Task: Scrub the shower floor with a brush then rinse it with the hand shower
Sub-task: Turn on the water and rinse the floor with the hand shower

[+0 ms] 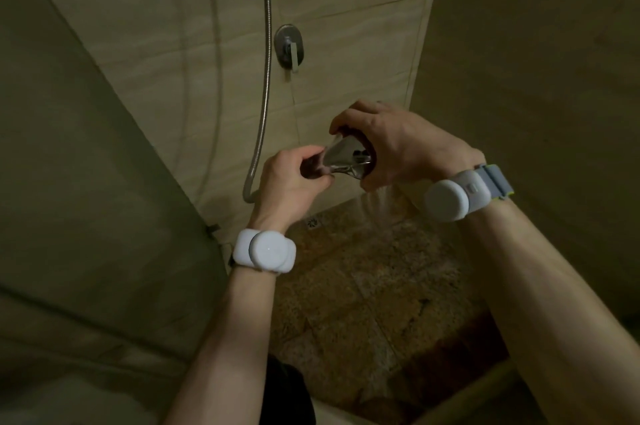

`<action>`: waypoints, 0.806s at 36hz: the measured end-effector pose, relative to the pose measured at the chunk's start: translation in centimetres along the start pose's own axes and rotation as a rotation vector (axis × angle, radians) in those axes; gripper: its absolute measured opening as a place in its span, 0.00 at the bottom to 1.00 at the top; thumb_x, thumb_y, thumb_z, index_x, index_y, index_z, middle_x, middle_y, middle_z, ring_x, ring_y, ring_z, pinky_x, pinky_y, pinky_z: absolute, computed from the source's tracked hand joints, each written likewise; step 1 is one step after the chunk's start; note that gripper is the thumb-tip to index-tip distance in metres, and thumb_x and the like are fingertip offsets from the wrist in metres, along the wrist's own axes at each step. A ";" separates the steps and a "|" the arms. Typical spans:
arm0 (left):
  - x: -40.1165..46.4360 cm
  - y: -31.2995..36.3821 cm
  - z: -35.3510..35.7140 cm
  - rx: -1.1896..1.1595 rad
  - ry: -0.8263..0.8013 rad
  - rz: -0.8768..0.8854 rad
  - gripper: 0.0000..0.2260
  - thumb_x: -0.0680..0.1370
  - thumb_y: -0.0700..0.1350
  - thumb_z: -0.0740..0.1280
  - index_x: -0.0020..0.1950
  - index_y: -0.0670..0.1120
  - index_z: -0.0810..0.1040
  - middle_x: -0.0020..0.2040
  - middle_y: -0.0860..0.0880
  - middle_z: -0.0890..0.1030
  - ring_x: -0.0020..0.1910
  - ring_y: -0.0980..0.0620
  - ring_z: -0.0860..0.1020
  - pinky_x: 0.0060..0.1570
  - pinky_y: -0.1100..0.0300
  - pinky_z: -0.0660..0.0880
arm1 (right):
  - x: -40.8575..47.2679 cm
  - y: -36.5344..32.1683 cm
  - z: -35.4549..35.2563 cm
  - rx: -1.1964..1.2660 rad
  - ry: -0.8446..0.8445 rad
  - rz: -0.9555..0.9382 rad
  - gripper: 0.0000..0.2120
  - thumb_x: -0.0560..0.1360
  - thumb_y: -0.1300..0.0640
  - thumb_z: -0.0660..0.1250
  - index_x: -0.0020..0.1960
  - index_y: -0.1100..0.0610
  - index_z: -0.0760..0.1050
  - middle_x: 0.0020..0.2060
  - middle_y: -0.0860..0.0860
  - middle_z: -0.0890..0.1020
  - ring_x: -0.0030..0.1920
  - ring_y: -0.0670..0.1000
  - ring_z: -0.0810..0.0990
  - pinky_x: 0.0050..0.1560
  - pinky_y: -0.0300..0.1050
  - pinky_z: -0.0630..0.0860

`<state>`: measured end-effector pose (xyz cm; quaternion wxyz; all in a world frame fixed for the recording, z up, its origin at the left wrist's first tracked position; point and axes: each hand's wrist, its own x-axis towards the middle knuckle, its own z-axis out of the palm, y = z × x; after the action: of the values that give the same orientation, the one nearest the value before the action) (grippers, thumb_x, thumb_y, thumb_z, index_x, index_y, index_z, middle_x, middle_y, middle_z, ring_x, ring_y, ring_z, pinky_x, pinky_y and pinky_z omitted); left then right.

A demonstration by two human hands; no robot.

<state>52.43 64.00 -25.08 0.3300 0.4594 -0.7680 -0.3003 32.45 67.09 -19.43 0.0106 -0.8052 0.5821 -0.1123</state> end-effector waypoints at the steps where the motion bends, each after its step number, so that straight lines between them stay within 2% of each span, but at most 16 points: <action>1: 0.1 -0.1 -0.1 0.007 0.007 0.004 0.13 0.72 0.45 0.75 0.55 0.53 0.83 0.44 0.57 0.83 0.49 0.59 0.80 0.53 0.58 0.79 | 0.0 -0.1 0.0 0.000 0.007 -0.001 0.42 0.60 0.49 0.81 0.70 0.47 0.69 0.61 0.48 0.74 0.56 0.52 0.73 0.54 0.53 0.77; 4: 0.4 -0.5 -0.2 0.011 0.007 -0.008 0.18 0.71 0.47 0.75 0.61 0.53 0.81 0.48 0.57 0.83 0.51 0.58 0.80 0.55 0.59 0.78 | 0.0 -0.1 0.1 0.010 0.017 -0.008 0.42 0.59 0.48 0.81 0.70 0.47 0.68 0.61 0.48 0.74 0.56 0.52 0.74 0.54 0.53 0.78; 6: 0.6 -0.6 -0.3 0.022 -0.029 -0.012 0.19 0.71 0.48 0.76 0.62 0.52 0.81 0.49 0.57 0.83 0.52 0.58 0.80 0.54 0.61 0.76 | 0.0 0.1 0.1 0.019 0.009 -0.006 0.42 0.59 0.48 0.81 0.70 0.47 0.68 0.60 0.48 0.74 0.55 0.52 0.74 0.53 0.54 0.78; 10: 1.2 -0.3 -0.4 0.040 -0.093 0.008 0.11 0.71 0.48 0.76 0.51 0.50 0.81 0.43 0.59 0.81 0.47 0.61 0.78 0.44 0.68 0.69 | 0.0 0.6 0.0 0.024 -0.009 0.006 0.43 0.59 0.48 0.81 0.70 0.46 0.68 0.60 0.47 0.73 0.56 0.52 0.74 0.54 0.53 0.78; 11: 1.3 -0.2 -0.4 0.044 -0.102 0.018 0.08 0.71 0.48 0.76 0.46 0.51 0.79 0.40 0.60 0.79 0.44 0.62 0.77 0.41 0.69 0.67 | 0.0 0.6 0.0 0.020 -0.011 0.014 0.43 0.58 0.48 0.81 0.70 0.45 0.68 0.60 0.46 0.73 0.56 0.51 0.74 0.54 0.53 0.78; 13: 1.5 0.0 -0.5 0.048 -0.132 0.040 0.08 0.71 0.48 0.76 0.43 0.56 0.77 0.38 0.60 0.78 0.41 0.63 0.76 0.39 0.70 0.65 | -0.1 0.7 0.0 0.017 -0.020 0.026 0.44 0.58 0.47 0.81 0.70 0.44 0.68 0.61 0.46 0.73 0.56 0.51 0.74 0.55 0.54 0.78; 16: 1.7 0.3 -0.5 0.039 -0.186 0.062 0.10 0.71 0.48 0.76 0.40 0.58 0.76 0.39 0.60 0.80 0.41 0.65 0.77 0.39 0.68 0.67 | -0.2 0.9 0.0 0.005 -0.031 0.040 0.44 0.58 0.47 0.82 0.70 0.44 0.67 0.61 0.45 0.73 0.57 0.51 0.74 0.55 0.54 0.79; 19: 2.1 0.4 -0.1 0.014 -0.235 0.067 0.09 0.71 0.48 0.76 0.40 0.59 0.76 0.41 0.59 0.81 0.44 0.62 0.78 0.42 0.64 0.71 | -0.4 1.2 -0.3 -0.016 -0.037 0.061 0.44 0.59 0.48 0.82 0.71 0.45 0.67 0.61 0.46 0.73 0.58 0.51 0.74 0.57 0.53 0.78; 23: 2.7 0.6 0.4 0.009 -0.238 0.072 0.08 0.71 0.49 0.76 0.43 0.57 0.78 0.42 0.58 0.82 0.44 0.63 0.78 0.42 0.64 0.71 | -0.7 1.5 -0.8 -0.032 -0.048 0.072 0.43 0.61 0.49 0.82 0.71 0.46 0.68 0.62 0.47 0.74 0.58 0.51 0.74 0.58 0.52 0.77; 29: 4.7 1.1 1.0 0.012 -0.247 0.083 0.10 0.70 0.49 0.76 0.48 0.49 0.81 0.44 0.52 0.83 0.46 0.54 0.80 0.48 0.56 0.76 | -0.5 2.3 -2.0 -0.052 -0.037 0.091 0.42 0.61 0.51 0.83 0.71 0.47 0.68 0.62 0.48 0.74 0.59 0.52 0.74 0.58 0.54 0.79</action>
<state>49.36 60.33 -23.78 0.2424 0.3888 -0.8228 -0.3362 29.81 67.04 -17.88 0.0054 -0.7797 0.6208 -0.0816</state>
